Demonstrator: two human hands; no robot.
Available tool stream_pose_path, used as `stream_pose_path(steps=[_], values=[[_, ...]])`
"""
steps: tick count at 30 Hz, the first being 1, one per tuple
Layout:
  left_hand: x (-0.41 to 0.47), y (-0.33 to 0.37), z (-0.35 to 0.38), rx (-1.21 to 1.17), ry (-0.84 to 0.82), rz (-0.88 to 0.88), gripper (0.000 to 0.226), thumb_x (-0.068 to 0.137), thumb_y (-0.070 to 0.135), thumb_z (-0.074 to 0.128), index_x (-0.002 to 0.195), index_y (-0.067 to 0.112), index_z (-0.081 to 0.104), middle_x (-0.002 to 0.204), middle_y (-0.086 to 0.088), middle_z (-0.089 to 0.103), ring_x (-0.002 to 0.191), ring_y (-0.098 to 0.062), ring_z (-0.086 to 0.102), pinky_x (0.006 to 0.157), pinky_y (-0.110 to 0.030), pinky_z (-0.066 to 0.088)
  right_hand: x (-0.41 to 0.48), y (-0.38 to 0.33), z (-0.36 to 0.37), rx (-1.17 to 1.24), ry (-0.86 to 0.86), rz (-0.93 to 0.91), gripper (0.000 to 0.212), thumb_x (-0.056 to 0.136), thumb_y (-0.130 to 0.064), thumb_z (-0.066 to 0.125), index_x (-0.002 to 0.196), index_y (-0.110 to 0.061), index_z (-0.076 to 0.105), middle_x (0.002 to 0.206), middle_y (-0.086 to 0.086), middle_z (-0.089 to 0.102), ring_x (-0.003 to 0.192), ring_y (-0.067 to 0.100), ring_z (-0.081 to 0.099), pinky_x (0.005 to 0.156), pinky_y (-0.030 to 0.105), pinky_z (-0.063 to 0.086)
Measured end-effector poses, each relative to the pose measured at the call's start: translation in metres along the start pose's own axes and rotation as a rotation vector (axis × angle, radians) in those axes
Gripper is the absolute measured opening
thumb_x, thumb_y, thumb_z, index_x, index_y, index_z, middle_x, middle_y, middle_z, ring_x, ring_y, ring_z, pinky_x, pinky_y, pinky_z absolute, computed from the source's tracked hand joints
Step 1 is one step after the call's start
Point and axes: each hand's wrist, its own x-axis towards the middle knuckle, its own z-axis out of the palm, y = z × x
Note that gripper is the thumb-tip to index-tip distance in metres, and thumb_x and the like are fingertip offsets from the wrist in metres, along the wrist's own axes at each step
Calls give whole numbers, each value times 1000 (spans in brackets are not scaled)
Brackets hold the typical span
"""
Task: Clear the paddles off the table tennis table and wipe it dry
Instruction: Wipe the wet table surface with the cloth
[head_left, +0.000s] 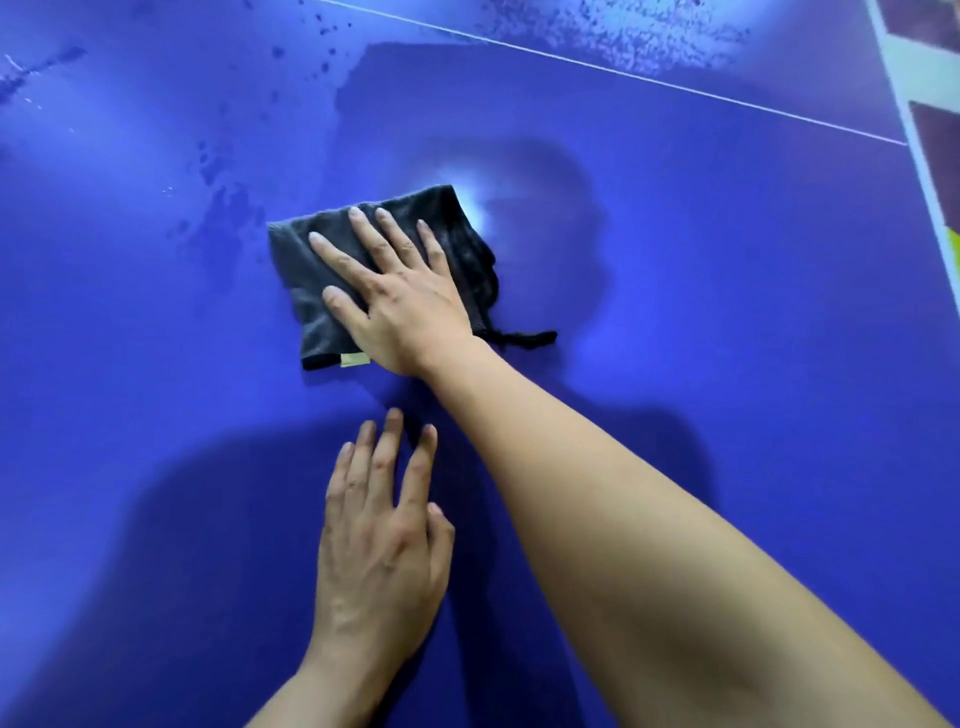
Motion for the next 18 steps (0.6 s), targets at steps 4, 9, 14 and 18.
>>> stream_pose_path(steps=[4,9,14,18], values=[[-12,19,7,-14,29,24,65,88,11,52,152,10,44,161,-16,36,148,-36,35,116,-53,34,-26,22,-4,24,-1,-22,55,106,-55,27,160,-48,18,173,-5,6,158,13,-2,125,46,-10],[-47,93,31,-27,-8,217,59,90,21,47,148,11,51,157,-16,42,144,-35,41,117,-50,30,-105,121,-21,43,68,162,55,105,-55,28,159,-49,19,172,-5,8,158,12,1,126,45,-7],[-60,161,58,14,-67,235,59,92,29,46,150,17,50,159,-15,39,148,-35,35,121,-51,25,-207,274,-49,0,160,446,57,104,-56,29,159,-47,23,171,0,16,158,17,8,127,47,-2],[-63,170,64,87,-86,198,60,93,31,43,151,17,48,162,-13,34,151,-34,29,124,-53,21,-300,384,-63,-22,241,692,59,103,-58,24,160,-42,25,171,5,18,158,21,12,127,51,2]])
